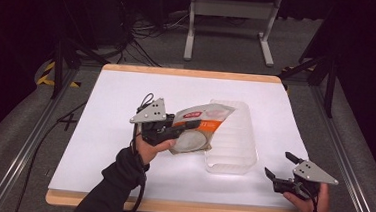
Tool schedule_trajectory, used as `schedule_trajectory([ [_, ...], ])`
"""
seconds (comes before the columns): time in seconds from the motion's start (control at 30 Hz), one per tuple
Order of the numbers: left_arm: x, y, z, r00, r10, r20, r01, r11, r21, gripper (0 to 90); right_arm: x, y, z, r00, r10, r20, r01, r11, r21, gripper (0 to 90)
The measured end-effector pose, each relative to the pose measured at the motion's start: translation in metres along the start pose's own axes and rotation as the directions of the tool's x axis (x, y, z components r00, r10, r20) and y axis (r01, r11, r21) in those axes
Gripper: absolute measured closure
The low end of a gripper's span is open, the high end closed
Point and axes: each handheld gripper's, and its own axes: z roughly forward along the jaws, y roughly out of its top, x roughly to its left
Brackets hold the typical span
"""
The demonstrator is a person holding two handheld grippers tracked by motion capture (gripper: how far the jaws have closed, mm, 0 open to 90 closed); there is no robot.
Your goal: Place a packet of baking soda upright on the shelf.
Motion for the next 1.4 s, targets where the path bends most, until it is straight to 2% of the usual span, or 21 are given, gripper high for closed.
schedule_trajectory([
  [0.17,-0.002,0.003,0.018,0.9999,0.011,0.013,-0.011,0.9999,0.009,89.7,0.0,0.0,0.0,1.0,0.001,-0.002,-0.001,1.0,0.004,13.2],
  [0.47,-0.001,0.007,0.051,0.9974,0.003,0.071,-0.003,1.0,-0.003,89.7,0.0,0.0,0.0,1.0,0.003,-0.004,-0.003,1.0,0.002,13.1],
  [0.6,-0.002,0.004,0.067,0.995,-0.004,0.1,0.006,0.9997,-0.025,89.7,0.0,-0.001,0.0,1.0,0.001,-0.005,-0.001,1.0,0.003,13.1],
  [0.83,-0.004,-0.004,0.093,0.9934,-0.003,0.115,0.005,0.9999,-0.014,89.7,-0.001,-0.001,0.0,1.0,0.0,-0.007,0.0,1.0,0.0,13.1],
  [1.07,-0.002,-0.014,0.11,0.9917,-0.025,0.126,0.031,0.9987,-0.041,89.7,-0.001,-0.001,0.0,0.9999,-0.001,-0.01,0.001,1.0,0.001,13.1],
  [1.2,-0.003,-0.019,0.119,0.9897,-0.035,0.139,0.041,0.9985,-0.036,89.6,-0.001,-0.001,0.0,0.9999,-0.001,-0.012,0.001,1.0,0.002,13.2],
  [1.33,-0.003,-0.029,0.121,0.9871,-0.046,0.153,0.053,0.9977,-0.041,89.6,-0.001,-0.001,0.0,0.9999,0.001,-0.012,-0.001,1.0,0.0,13.2],
  [1.4,-0.004,-0.033,0.121,0.9872,-0.04,0.155,0.046,0.9984,-0.034,89.6,-0.001,-0.001,0.0,0.9999,0.001,-0.012,-0.001,1.0,0.0,13.2],
])
